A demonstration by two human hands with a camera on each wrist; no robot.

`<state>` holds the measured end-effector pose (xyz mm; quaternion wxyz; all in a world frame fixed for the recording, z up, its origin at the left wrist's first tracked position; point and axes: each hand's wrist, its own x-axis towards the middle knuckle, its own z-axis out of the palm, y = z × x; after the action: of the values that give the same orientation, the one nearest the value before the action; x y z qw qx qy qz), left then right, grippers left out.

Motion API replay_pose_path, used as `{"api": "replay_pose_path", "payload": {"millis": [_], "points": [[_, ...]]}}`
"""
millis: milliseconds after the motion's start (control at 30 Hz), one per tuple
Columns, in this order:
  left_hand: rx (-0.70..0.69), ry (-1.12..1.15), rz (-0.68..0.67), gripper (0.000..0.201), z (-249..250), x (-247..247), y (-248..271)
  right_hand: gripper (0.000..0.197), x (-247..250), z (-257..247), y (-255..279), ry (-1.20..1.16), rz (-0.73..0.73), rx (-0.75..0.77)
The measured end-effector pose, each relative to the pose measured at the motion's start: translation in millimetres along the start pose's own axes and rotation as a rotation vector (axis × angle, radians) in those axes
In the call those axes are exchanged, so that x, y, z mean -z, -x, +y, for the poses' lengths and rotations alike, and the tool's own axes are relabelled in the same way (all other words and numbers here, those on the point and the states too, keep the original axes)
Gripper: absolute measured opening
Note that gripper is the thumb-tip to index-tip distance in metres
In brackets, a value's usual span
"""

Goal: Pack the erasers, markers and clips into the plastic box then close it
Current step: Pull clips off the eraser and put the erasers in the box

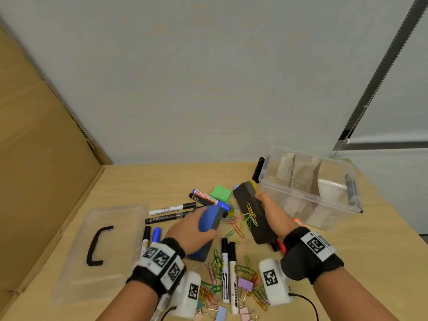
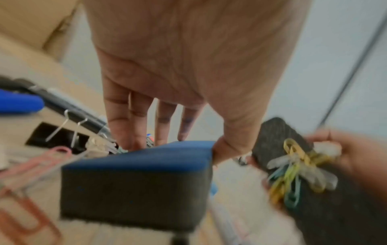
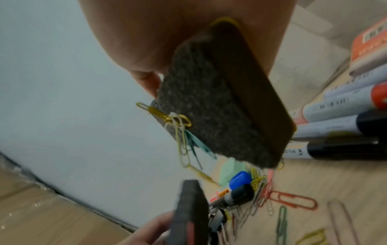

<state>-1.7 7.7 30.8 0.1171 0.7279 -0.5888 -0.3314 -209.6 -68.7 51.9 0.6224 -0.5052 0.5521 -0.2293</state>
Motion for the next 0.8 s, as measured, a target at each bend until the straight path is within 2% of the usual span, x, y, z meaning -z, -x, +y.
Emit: {"api": "replay_pose_path", "payload": {"millis": [100, 200, 233, 300, 333, 400, 433, 533, 667, 800], "points": [[-0.041, 0.498, 0.007, 0.049, -2.8, 12.7, 8.7, 0.05, 2.5, 0.6, 1.0, -0.133, -0.02, -0.033], [-0.031, 0.764, 0.019, 0.033, -6.0, 26.3, 15.0, 0.056, -0.7, -1.5, -2.0, -0.114, -0.038, 0.015], [-0.028, 0.819, 0.031, 0.034, -7.2, 30.1, 15.7, 0.057, -4.1, -5.0, -0.4, -0.083, -0.051, 0.053], [-0.008, 0.912, 0.024, 0.049, -10.6, 35.6, 14.6, 0.06, -10.2, -9.2, 0.5, -0.022, -0.089, 0.129], [0.001, 0.959, 0.015, 0.048, -11.8, 37.0, 14.2, 0.06, -13.2, -10.1, 0.0, 0.014, -0.1, 0.162], [0.016, 1.068, 0.014, 0.031, -13.7, 38.7, 14.4, 0.056, -19.1, -12.1, 1.2, 0.055, -0.106, 0.224], [0.027, 1.122, 0.014, 0.029, -15.7, 38.1, 14.0, 0.054, -21.1, -11.7, 2.0, 0.059, -0.107, 0.258], [0.046, 1.231, 0.022, 0.033, -18.9, 37.2, 14.5, 0.056, -23.7, -5.9, -0.6, 0.107, -0.135, 0.355], [0.065, 1.306, 0.032, 0.04, -16.1, 39.0, 12.2, 0.074, -25.5, 1.0, -0.3, 0.247, -0.121, 0.421], [0.074, 1.353, 0.028, 0.048, -10.8, 38.1, 6.6, 0.07, -29.2, 4.7, 4.2, 0.255, -0.103, 0.457]]}}
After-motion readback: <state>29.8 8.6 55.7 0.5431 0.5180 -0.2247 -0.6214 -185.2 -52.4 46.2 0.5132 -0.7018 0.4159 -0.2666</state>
